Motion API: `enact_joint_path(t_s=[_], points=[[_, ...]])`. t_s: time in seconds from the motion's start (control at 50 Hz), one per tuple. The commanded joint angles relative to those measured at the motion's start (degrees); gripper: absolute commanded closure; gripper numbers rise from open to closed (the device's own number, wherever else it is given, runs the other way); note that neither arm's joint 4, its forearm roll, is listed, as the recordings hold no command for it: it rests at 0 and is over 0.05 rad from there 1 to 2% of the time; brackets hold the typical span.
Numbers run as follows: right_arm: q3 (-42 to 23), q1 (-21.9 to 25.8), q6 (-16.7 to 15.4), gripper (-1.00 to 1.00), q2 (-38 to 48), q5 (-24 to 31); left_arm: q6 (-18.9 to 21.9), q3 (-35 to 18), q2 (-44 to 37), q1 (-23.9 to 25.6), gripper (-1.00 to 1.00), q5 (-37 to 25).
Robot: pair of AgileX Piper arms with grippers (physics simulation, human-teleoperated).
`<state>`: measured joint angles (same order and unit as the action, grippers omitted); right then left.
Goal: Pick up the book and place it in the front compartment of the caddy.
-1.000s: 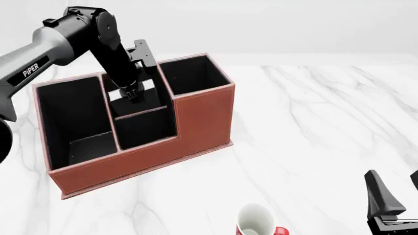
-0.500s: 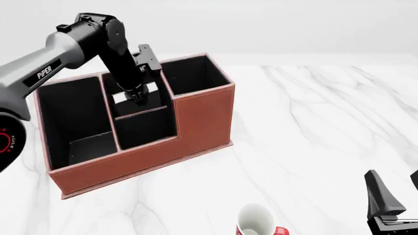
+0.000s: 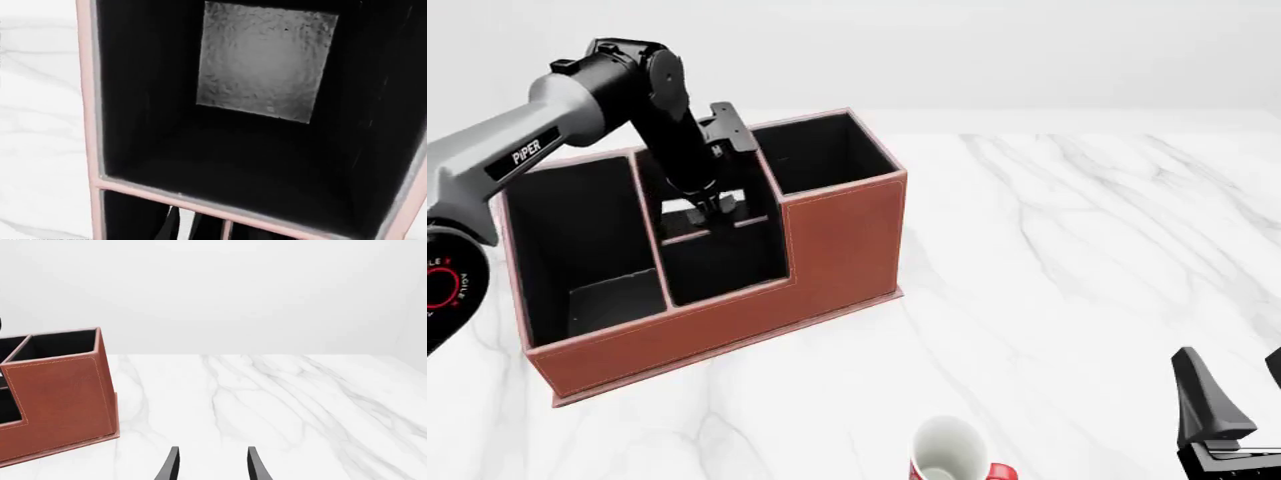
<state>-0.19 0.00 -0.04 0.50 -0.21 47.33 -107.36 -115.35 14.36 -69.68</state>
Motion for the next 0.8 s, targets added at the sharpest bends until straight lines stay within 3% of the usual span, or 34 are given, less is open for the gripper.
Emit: enact_joint_path(t_s=[0.02, 0.44, 0.54, 0.8], points=[[0.0, 0.0, 0.0, -1.0, -0.1, 0.0, 1.9, 0.7, 1.4, -1.8, -1.0, -0.2], [0.0, 0.0, 0.0, -1.0, -0.1, 0.0, 7.1, 5.7, 10.0, -6.2, -1.0, -0.2], [0.0, 0.0, 0.0, -1.0, -0.1, 0.0, 9.6, 8.5, 14.4, -7.9, -1.0, -0.2], [0.0, 0.0, 0.0, -1.0, -0.1, 0.0, 11.8, 13.5, 23.0, -8.8, -1.0, -0.2]])
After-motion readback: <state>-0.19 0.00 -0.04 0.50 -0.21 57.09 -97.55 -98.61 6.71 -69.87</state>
